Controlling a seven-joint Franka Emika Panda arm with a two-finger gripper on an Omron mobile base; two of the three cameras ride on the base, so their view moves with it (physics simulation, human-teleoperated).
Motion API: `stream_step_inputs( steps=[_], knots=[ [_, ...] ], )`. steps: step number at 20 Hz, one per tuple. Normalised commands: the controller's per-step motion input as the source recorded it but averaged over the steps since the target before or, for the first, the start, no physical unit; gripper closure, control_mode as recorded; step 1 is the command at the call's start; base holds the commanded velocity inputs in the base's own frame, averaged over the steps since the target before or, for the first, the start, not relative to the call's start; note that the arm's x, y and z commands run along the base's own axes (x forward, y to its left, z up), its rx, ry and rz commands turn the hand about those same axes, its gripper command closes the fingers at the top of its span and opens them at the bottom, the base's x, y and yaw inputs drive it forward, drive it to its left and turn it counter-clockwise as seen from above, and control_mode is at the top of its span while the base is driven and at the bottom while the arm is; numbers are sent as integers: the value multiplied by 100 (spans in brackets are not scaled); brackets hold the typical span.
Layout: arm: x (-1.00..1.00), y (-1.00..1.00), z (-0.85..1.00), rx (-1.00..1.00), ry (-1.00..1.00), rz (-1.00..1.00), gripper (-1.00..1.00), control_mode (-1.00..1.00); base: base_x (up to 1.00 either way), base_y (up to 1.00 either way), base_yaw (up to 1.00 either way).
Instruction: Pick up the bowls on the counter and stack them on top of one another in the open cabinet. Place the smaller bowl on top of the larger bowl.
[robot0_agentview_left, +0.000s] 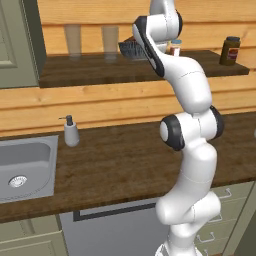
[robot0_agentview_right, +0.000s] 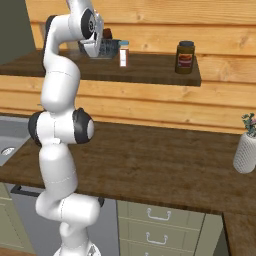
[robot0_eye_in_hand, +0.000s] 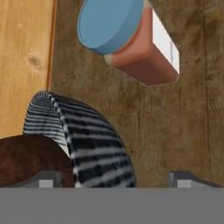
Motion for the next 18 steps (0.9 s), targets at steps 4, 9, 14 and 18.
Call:
stream_step_inputs(
  steps=[4,9,14,18],
  knots=[
    [12,0,1,0,-1,0,-100,-100,0,0,0],
    [2,4,6,0,-8,0,-100,-100,0,0,0],
    [7,3,7,1,-27,0,-100,-100,0,0,0],
    [2,0,4,1,-23,0,-100,-100,0,0,0]
  ],
)
